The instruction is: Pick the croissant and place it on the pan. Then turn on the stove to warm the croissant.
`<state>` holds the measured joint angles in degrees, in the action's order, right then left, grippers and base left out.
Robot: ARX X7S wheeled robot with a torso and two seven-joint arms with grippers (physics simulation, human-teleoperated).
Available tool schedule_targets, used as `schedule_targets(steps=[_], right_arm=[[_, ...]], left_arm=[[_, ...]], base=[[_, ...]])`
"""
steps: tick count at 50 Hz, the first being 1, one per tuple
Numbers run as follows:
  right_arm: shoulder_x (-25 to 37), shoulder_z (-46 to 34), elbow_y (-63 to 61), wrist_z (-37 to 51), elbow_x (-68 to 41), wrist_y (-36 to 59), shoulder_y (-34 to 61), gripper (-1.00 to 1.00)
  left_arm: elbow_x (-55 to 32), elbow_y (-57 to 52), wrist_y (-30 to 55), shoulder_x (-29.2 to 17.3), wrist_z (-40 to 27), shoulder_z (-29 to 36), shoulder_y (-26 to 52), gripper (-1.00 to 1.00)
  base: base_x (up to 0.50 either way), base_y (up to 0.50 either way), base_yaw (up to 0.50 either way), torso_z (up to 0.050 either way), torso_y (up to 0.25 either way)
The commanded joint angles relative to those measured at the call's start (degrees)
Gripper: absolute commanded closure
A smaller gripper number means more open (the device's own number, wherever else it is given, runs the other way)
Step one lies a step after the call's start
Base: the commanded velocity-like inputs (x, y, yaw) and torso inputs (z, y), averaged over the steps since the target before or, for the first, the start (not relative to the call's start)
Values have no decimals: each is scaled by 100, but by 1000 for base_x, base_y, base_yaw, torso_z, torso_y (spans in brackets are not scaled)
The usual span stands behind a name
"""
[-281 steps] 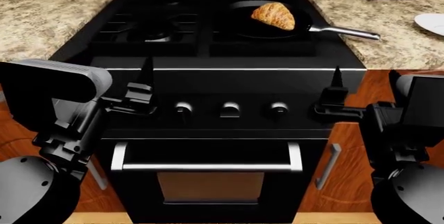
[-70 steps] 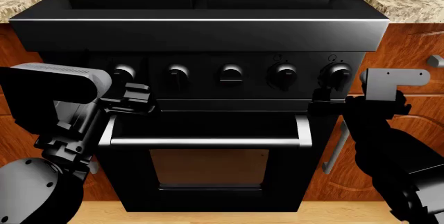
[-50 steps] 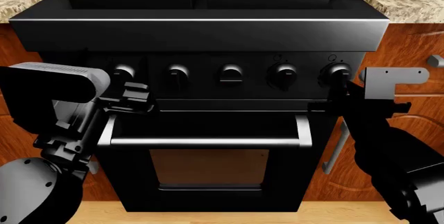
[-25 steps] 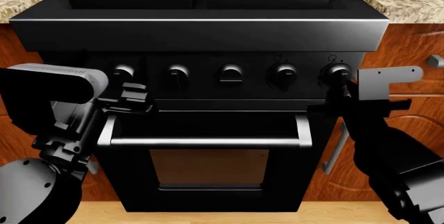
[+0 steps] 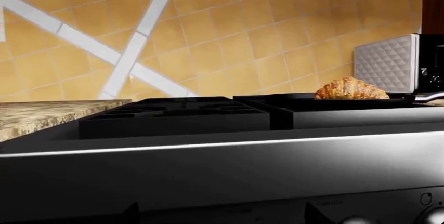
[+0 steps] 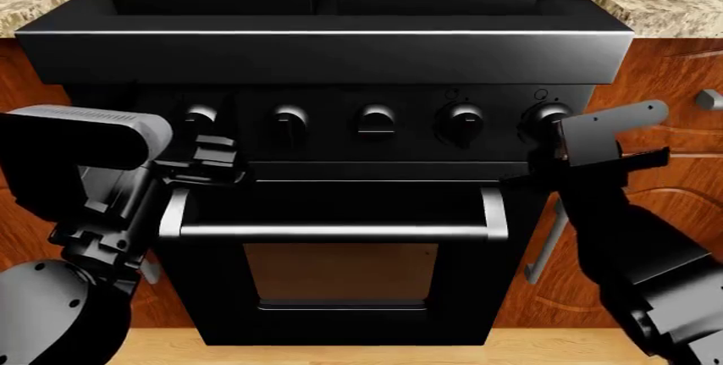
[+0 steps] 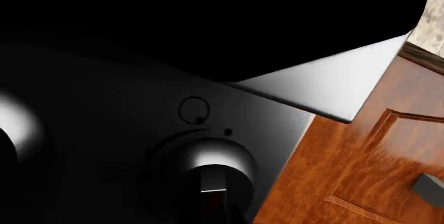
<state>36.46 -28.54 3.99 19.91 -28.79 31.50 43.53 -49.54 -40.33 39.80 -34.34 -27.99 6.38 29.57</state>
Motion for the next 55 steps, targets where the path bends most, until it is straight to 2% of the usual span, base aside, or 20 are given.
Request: schedule_targets(steps=[1,32,55], right_arm=[[137,-144,-133,-97,340,155,183,100],[285,-800,-216,-18,1189,265,496,100],[387,-971,-286,49,1477,313,570,100]], left_arm=[[-18,-5,-12,-21,-13,-11,-6,-100],[-54,10,-70,-57,-22,-30,-21,-100],[-94,-35,-55,-85,-69,-8,-1,-100]], base=[[0,0,0,0,0],[0,0,0,0,0],[2,0,2,1,1]])
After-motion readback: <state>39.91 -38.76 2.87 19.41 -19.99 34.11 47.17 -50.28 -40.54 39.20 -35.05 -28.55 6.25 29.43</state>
